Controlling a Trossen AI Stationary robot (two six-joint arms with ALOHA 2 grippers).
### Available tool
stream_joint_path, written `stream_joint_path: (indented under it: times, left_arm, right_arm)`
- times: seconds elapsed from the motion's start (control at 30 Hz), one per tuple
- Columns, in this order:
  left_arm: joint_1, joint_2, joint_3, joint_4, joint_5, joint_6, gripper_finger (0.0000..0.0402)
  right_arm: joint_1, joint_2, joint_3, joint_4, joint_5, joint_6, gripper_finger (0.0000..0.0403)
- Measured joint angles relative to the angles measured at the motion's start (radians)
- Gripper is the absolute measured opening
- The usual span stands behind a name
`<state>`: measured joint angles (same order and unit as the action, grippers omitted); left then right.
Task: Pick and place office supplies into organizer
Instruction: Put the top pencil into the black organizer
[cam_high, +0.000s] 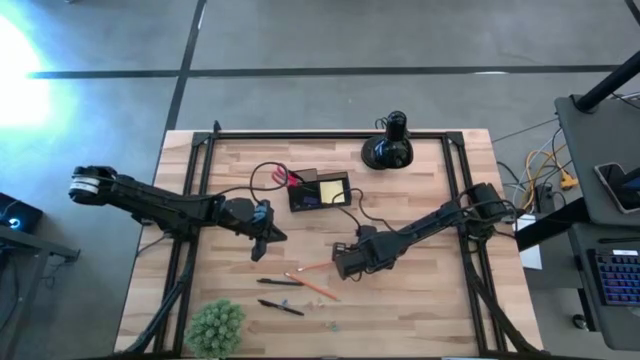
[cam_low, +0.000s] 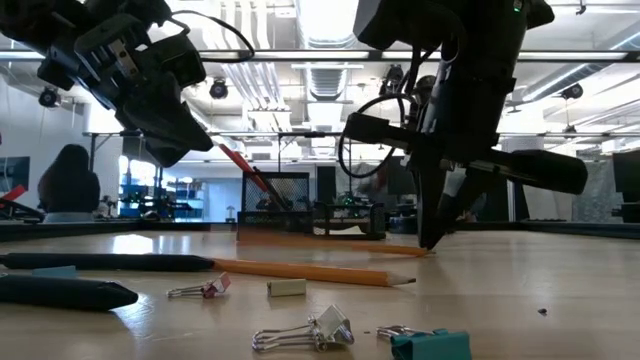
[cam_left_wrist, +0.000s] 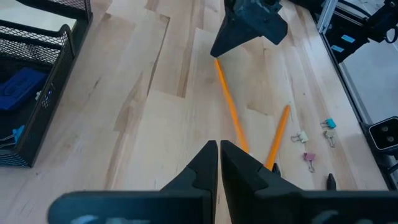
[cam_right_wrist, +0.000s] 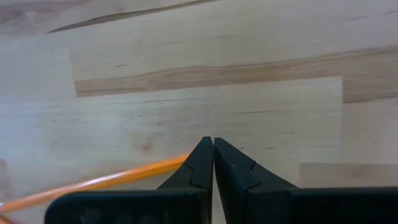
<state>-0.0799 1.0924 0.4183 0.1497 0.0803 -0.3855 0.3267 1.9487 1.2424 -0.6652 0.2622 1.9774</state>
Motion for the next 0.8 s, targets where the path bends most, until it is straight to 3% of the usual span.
stream_joint_path:
  times: [0.5, 0.63, 0.8]
  left_arm:
    - [-0.005, 0.020, -0.006, 0.022, 0.005, -0.001, 0.0004]
    - [-0.005, 0.048, -0.006, 0.038, 0.020, -0.001, 0.0004]
    - [-0.005, 0.093, -0.001, 0.088, 0.046, -0.002, 0.0004]
  right_arm:
    - [-0.001, -0.001, -0.011, -0.012, 0.004, -0.056, 0.0008]
    - [-0.009, -0.031, -0.005, -0.016, 0.027, -0.188, 0.0008]
    - [-0.012, -0.043, -0.005, -0.002, -0.081, -0.459, 0.0008]
